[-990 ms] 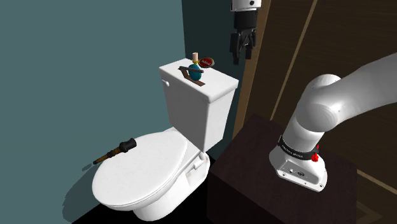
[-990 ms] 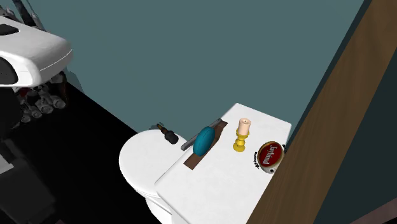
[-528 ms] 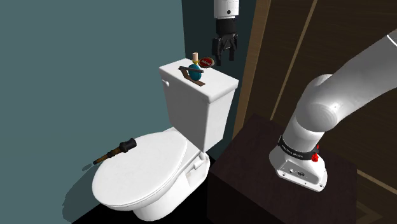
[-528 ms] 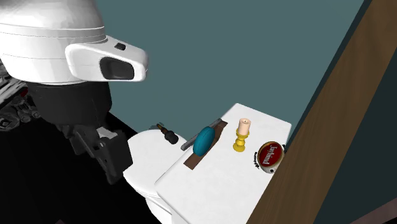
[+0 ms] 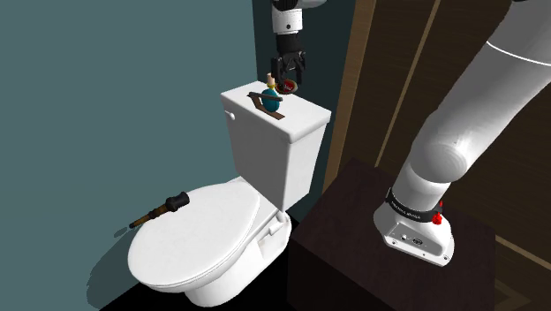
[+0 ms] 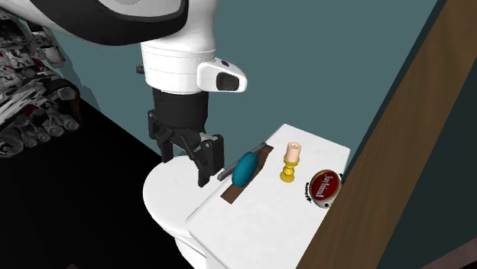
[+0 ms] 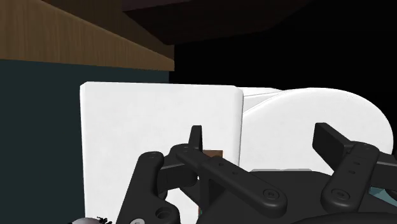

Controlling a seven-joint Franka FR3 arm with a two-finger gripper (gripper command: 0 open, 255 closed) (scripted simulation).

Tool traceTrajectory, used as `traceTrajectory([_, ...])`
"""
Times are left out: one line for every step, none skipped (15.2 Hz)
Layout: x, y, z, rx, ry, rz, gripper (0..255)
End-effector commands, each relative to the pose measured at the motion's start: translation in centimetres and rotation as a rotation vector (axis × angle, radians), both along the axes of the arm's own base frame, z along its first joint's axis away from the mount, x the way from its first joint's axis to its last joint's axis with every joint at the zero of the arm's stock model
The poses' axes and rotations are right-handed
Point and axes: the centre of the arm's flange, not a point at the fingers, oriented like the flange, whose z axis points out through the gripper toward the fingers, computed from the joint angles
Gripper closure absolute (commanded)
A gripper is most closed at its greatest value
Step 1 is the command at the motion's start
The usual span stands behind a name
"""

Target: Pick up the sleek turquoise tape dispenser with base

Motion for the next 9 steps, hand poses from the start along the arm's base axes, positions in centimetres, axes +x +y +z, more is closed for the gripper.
traceTrajectory([2.3,-0.6,-0.7,-0.007,0.002,-0.009,0])
traceTrajectory([3.5,-1.0,-1.1,-0.01,0.003,-0.013,0])
traceTrajectory([4.7,-1.3,-1.6,-0.013,0.004,-0.018,0])
traceTrajectory([6.0,-1.6,-2.0,-0.016,0.005,-0.022,0])
traceTrajectory([7.2,-1.9,-2.4,-0.019,0.005,-0.026,0])
traceTrajectory([8.4,-2.3,-2.8,-0.022,0.006,-0.031,0])
traceTrajectory([9.6,-2.6,-3.2,-0.025,0.007,-0.035,0])
traceTrajectory([10.8,-3.0,-3.6,-0.029,0.008,-0.039,0])
traceTrajectory([12.0,-3.4,-4.0,-0.032,0.009,-0.044,0])
